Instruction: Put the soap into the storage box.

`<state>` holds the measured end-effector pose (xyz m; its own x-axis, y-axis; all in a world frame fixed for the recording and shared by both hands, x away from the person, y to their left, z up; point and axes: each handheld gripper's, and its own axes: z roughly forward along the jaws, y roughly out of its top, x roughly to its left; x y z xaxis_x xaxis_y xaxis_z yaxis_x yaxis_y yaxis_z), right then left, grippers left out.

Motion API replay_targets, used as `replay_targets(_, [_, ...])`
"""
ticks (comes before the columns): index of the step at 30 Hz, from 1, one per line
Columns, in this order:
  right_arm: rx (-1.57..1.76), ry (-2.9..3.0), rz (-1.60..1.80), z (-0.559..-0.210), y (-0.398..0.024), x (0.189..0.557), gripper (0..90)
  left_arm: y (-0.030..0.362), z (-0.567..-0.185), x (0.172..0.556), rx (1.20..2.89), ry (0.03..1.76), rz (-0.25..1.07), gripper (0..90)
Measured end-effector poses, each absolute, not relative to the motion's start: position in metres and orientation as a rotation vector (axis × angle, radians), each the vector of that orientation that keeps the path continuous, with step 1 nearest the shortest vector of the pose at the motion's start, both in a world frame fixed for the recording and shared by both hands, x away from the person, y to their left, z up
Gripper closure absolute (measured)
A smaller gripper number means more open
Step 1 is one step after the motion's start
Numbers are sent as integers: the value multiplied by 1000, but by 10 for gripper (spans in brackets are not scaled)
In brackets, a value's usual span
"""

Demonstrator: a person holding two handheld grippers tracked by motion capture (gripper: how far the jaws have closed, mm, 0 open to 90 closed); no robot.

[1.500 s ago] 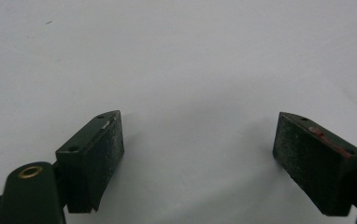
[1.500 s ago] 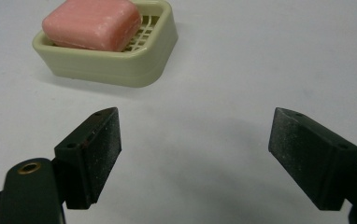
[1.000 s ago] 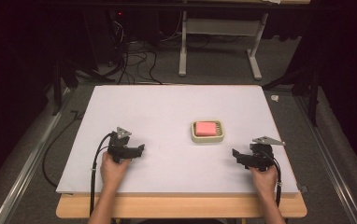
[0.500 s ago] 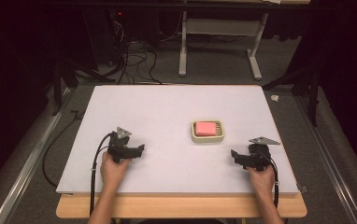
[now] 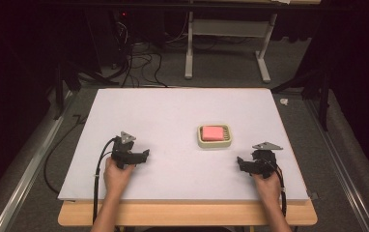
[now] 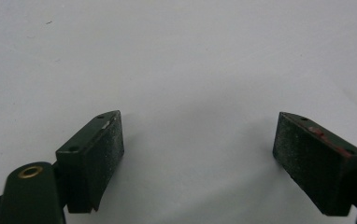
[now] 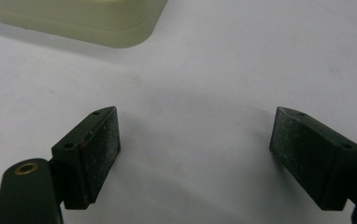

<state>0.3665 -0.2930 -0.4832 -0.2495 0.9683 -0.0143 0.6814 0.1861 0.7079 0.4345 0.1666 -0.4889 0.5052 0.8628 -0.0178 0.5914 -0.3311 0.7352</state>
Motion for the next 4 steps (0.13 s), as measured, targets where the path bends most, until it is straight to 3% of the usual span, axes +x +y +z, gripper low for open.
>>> replay_targets(4, [1542, 2002, 818, -483, -293, 366, 166, 167, -489, 434, 2051, 1187, 498, 168])
